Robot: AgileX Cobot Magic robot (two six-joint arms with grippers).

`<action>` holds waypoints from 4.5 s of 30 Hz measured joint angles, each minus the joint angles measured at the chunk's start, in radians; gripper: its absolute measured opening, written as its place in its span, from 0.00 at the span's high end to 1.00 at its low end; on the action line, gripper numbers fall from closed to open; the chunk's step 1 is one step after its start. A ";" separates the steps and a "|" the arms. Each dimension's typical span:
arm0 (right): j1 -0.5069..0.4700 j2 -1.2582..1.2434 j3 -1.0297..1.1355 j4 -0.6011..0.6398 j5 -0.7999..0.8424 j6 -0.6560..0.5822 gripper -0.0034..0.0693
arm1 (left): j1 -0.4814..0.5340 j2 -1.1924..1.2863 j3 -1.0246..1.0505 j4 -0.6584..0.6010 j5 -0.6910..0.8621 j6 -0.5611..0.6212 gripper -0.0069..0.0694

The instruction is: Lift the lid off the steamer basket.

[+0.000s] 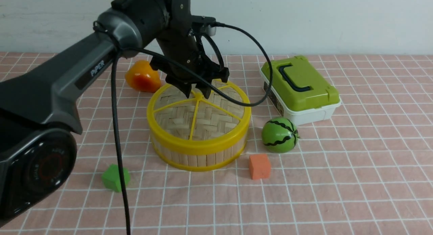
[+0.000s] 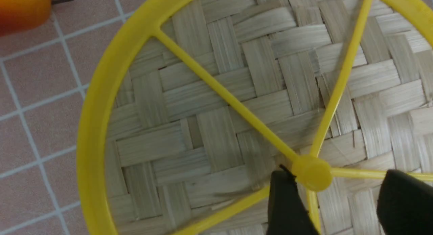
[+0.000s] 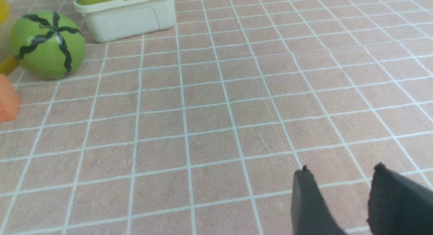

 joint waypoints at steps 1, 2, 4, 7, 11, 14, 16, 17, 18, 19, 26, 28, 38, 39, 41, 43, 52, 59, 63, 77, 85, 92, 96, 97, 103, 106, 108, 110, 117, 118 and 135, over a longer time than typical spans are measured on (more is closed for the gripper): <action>0.000 0.000 0.000 0.000 0.000 0.000 0.62 | -0.005 0.004 -0.001 0.009 -0.005 0.002 0.43; 0.000 0.000 0.000 0.000 0.000 0.000 0.62 | -0.007 0.009 -0.001 0.012 -0.011 0.002 0.43; 0.000 0.000 0.000 0.000 0.000 0.000 0.62 | -0.009 0.020 -0.001 0.014 -0.030 0.002 0.43; 0.000 0.000 0.000 0.000 0.000 0.000 0.62 | -0.009 0.030 -0.001 0.021 -0.037 -0.009 0.44; 0.000 0.000 0.000 0.000 0.000 0.000 0.62 | -0.008 0.035 -0.003 0.030 -0.035 -0.016 0.52; 0.000 0.000 0.000 0.000 0.000 0.000 0.62 | -0.008 0.035 -0.003 0.040 -0.034 -0.016 0.62; 0.000 0.000 0.000 0.000 0.000 0.000 0.62 | -0.008 0.035 -0.005 0.042 -0.033 -0.015 0.75; 0.000 0.000 0.000 0.000 0.000 0.000 0.62 | -0.008 0.035 -0.006 0.048 -0.033 -0.012 0.78; 0.000 0.000 0.000 0.000 0.000 0.000 0.62 | -0.009 0.035 -0.007 0.048 -0.033 -0.012 0.78; 0.000 0.000 0.000 0.000 0.000 0.000 0.62 | -0.009 0.035 -0.008 0.050 -0.033 -0.012 0.77; 0.000 0.000 0.000 0.000 0.000 0.000 0.62 | -0.009 0.021 -0.008 0.040 -0.032 -0.012 0.77; 0.000 0.000 0.000 0.000 0.000 0.000 0.62 | -0.008 0.001 -0.010 0.039 -0.023 -0.012 0.77; 0.000 0.000 0.000 0.000 0.000 0.000 0.62 | -0.008 -0.306 -0.043 0.172 -0.010 -0.009 0.77; 0.000 0.000 0.000 0.000 0.000 0.000 0.62 | -0.008 -0.340 -0.043 0.193 -0.011 -0.009 0.77; 0.000 0.000 0.000 0.000 0.000 0.000 0.62 | -0.008 -0.385 -0.043 0.230 -0.015 -0.009 0.77; 0.000 0.000 0.000 0.000 0.000 0.000 0.62 | -0.007 -0.431 -0.049 0.284 -0.014 -0.013 0.77; 0.000 0.000 0.000 0.000 0.000 0.000 0.62 | 0.181 -0.487 0.050 0.322 0.064 -0.043 0.77; 0.000 0.000 0.000 0.000 0.000 0.000 0.62 | 0.413 -0.465 0.460 0.175 -0.185 -0.065 0.77; 0.000 0.000 0.000 0.000 0.000 0.000 0.62 | 0.447 -0.425 0.643 0.168 -0.349 -0.093 0.77; 0.000 0.000 0.000 0.000 0.000 0.000 0.62 | 0.450 -0.239 0.697 0.063 -0.528 -0.210 0.77; 0.000 0.000 0.000 0.000 0.000 0.000 0.62 | 0.450 -0.260 0.697 -0.036 -0.495 -0.182 0.47; 0.000 0.000 0.000 0.000 0.000 0.000 0.62 | 0.450 -0.569 0.689 -0.045 -0.366 -0.018 0.79; 0.000 0.000 0.000 0.000 0.000 0.000 0.62 | 0.450 -0.835 0.685 -0.045 -0.357 0.067 0.93; 0.000 0.000 0.000 0.000 0.000 0.000 0.62 | 0.450 -0.880 0.689 -0.045 -0.356 0.073 0.93; 0.000 0.000 0.000 0.000 0.000 0.000 0.62 | 0.450 -1.154 0.825 -0.075 -0.362 0.082 0.93; 0.000 0.000 0.000 0.000 0.000 0.000 0.62 | 0.450 -1.287 0.955 -0.117 -0.374 0.083 0.93; 0.000 0.000 0.000 0.000 0.000 0.000 0.62 | 0.450 -1.389 1.110 -0.182 -0.374 0.085 0.93; 0.000 0.000 0.000 0.000 0.000 0.000 0.62 | 0.450 -1.457 1.224 -0.246 -0.366 0.094 0.93; 0.000 0.000 0.000 0.000 0.000 0.000 0.62 | 0.450 -1.610 1.515 -0.442 -0.379 0.179 0.93; 0.000 0.000 0.000 0.000 0.000 0.000 0.62 | 0.450 -1.631 1.559 -0.485 -0.382 0.182 0.93; 0.000 0.000 0.000 0.000 0.000 0.000 0.62 | 0.404 -1.906 1.878 -0.340 -0.851 0.189 0.93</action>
